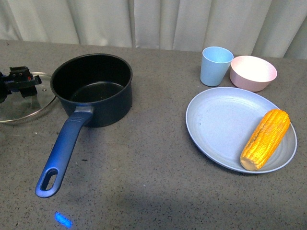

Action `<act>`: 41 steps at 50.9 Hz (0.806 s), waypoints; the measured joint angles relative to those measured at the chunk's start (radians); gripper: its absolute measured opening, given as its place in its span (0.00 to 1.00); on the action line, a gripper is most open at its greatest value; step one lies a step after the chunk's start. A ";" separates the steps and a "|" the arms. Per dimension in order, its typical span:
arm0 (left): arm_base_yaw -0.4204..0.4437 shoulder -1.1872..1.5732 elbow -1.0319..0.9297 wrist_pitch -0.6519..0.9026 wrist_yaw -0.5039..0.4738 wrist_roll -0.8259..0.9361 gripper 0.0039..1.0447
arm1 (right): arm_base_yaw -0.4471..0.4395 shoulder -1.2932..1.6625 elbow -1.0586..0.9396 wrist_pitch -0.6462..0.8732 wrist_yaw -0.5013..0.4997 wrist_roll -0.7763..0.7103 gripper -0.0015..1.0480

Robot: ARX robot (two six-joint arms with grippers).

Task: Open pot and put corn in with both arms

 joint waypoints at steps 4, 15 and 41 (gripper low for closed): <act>0.000 0.018 0.005 0.000 0.001 0.007 0.60 | 0.000 0.000 0.000 0.000 0.000 0.000 0.91; -0.005 0.036 0.015 -0.003 -0.014 0.028 0.60 | 0.000 0.000 0.000 0.000 0.000 0.000 0.91; 0.017 -0.177 -0.130 0.033 -0.086 0.033 0.94 | 0.000 0.000 0.000 0.000 0.000 0.000 0.91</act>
